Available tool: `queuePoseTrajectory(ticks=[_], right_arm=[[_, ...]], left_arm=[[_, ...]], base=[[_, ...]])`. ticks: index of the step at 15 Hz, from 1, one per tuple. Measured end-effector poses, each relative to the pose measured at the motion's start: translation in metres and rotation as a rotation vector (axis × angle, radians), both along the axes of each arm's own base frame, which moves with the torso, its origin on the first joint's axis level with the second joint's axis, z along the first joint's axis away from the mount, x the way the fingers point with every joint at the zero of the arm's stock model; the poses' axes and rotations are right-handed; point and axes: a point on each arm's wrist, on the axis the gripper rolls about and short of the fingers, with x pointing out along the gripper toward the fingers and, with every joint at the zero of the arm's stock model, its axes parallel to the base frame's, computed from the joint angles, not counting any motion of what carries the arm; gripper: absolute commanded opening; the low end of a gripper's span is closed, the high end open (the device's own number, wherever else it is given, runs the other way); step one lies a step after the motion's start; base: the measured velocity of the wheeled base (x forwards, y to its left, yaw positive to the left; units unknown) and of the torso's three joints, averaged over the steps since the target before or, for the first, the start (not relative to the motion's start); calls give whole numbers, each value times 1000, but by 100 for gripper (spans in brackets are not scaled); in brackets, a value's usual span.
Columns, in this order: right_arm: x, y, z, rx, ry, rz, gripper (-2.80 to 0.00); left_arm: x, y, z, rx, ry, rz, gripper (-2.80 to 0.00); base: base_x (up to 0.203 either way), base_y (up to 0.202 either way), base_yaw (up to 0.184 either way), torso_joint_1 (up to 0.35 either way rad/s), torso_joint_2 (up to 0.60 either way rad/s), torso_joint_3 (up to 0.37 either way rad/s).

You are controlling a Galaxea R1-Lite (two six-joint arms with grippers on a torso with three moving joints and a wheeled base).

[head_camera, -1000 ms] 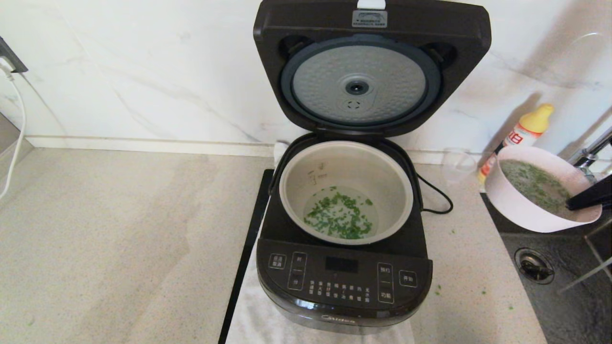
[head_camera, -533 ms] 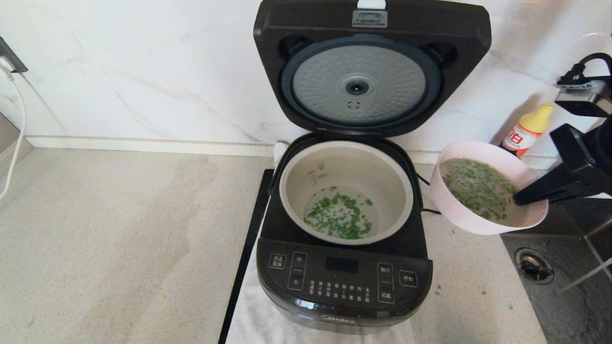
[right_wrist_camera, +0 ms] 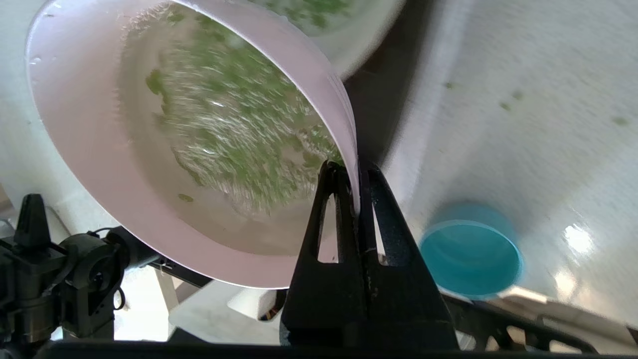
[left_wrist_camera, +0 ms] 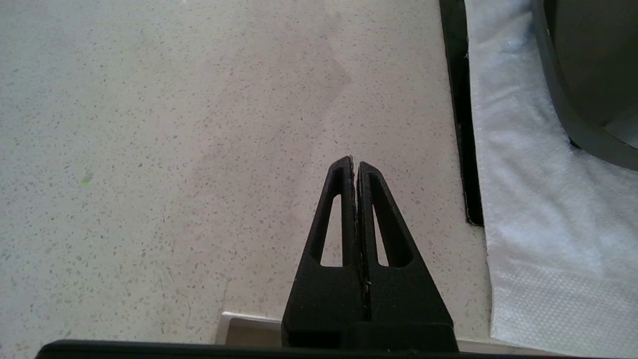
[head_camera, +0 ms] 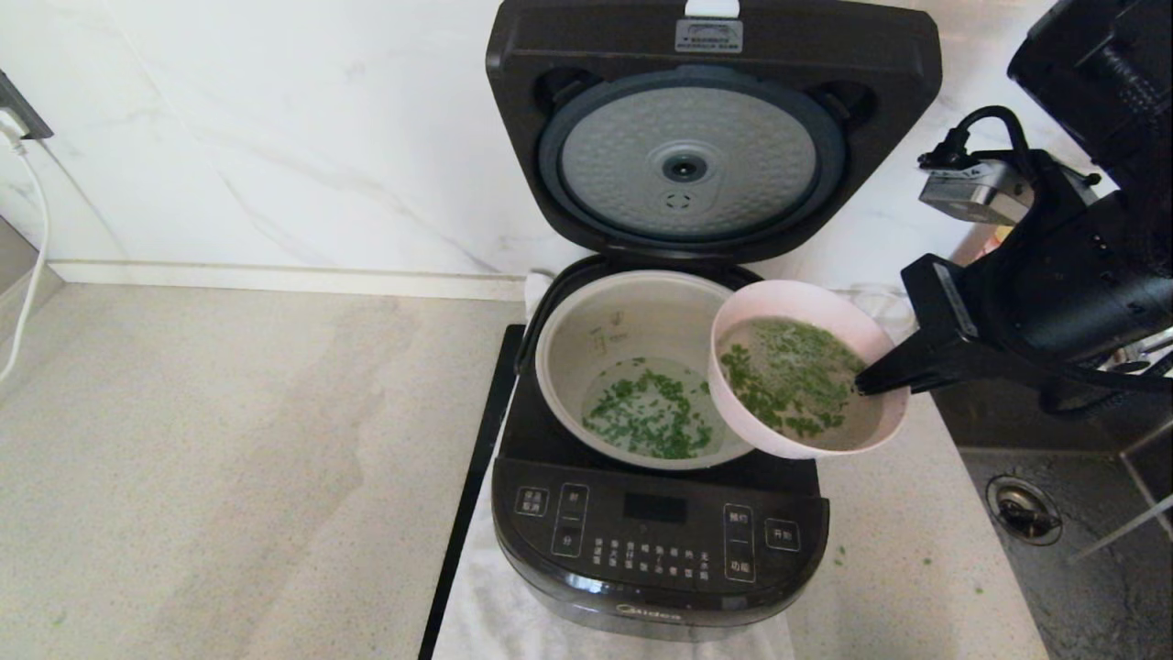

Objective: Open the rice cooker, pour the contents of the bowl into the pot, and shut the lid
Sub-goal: Pour the water from the bowl into the rice cooker

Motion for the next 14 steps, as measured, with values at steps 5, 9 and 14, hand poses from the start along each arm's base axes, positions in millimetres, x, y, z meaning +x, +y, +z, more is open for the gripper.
queuePoseTrajectory(ticks=[5, 9, 14], right_arm=[[14, 26, -9, -3, -42, 21, -280], [28, 45, -16, 28, -73, 21, -280], [45, 63, -15, 71, -196, 2, -280]], left_arm=[[0, 0, 0, 0, 0, 0, -280], [0, 0, 0, 0, 0, 0, -280], [0, 0, 0, 0, 0, 0, -280]], base=[[0, 0, 0, 0, 0, 0], [0, 0, 0, 0, 0, 0], [0, 0, 0, 0, 0, 0]])
